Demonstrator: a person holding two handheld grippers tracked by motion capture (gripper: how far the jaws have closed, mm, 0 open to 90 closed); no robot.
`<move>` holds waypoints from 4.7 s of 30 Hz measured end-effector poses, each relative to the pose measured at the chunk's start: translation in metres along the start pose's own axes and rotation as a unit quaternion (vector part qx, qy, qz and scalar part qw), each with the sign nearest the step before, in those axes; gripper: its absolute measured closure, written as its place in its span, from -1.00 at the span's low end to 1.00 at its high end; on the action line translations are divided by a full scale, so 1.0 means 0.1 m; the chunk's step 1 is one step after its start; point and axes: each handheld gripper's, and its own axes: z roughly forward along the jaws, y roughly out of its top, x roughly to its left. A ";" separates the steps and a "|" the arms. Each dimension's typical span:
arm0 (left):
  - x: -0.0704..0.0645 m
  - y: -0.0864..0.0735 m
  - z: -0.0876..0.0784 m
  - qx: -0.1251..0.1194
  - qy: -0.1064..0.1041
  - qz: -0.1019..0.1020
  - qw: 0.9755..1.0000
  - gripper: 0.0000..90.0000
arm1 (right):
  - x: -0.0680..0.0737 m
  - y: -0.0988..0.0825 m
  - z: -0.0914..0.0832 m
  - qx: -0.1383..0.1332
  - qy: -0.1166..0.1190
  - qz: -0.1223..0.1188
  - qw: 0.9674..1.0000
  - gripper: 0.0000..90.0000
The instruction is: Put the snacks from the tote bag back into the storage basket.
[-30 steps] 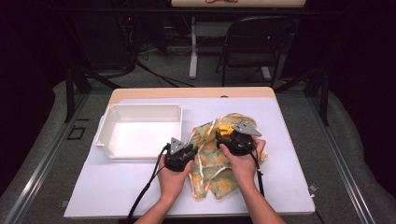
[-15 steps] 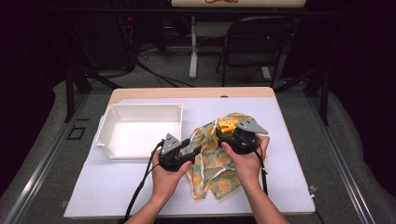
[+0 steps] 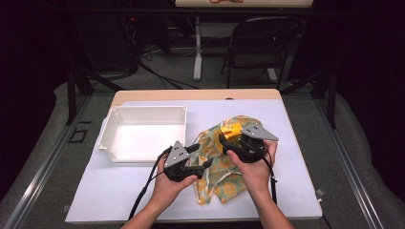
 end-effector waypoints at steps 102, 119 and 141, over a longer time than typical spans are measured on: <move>0.69 -0.08 -0.76 -0.058 0.072 -0.071 0.993 0.13 | -0.30 -0.54 -0.44 0.012 0.038 0.023 0.999 -0.68; 0.98 -0.25 -0.75 -0.051 0.098 -0.099 0.989 0.13 | -0.32 -0.60 -0.45 0.021 0.037 0.021 0.999 -0.68; 1.25 -0.51 -0.39 -0.017 0.123 -0.075 0.989 0.15 | -0.33 -0.63 -0.42 0.028 0.034 0.018 0.999 -0.68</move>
